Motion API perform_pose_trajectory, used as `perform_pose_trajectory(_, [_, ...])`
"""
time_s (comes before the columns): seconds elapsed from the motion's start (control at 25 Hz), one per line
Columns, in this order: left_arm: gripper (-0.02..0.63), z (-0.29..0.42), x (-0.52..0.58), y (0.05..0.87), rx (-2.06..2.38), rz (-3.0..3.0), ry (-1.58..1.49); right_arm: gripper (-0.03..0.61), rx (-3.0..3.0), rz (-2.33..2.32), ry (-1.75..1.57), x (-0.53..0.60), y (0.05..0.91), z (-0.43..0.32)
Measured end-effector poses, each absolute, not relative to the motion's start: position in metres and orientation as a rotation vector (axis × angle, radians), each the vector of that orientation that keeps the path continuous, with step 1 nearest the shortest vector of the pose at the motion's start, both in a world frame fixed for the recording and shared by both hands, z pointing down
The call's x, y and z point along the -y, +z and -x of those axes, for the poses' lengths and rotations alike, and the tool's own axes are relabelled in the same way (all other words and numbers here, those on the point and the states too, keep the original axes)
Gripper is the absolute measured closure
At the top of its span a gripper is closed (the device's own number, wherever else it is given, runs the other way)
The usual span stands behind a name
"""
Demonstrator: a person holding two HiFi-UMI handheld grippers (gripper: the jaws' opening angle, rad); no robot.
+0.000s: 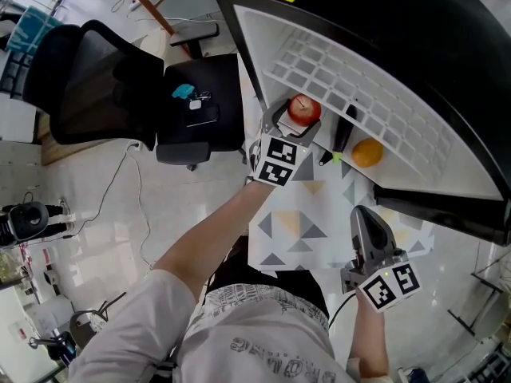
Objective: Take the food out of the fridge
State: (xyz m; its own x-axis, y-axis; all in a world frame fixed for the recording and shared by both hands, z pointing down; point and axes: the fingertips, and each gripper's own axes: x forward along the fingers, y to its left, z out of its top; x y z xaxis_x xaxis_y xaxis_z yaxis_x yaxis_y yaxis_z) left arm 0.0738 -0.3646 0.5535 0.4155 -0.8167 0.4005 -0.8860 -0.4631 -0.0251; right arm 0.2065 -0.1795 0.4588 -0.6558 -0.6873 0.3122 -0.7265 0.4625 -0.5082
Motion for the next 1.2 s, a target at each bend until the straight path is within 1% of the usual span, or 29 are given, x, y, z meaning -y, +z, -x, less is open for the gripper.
perform_pose_trajectory(0.8, [0.281,-0.046,0.295,0.500,1.375,-2.554,0.437,0.591,2.661,-1.402,0.879,0.160,0.418,-0.170])
perform_pose_trajectory(1.2, [0.281,-0.030,0.264,0.453,1.316,-2.631,0.353,0.591,2.662,-1.502,0.818,0.148,0.396,-0.154])
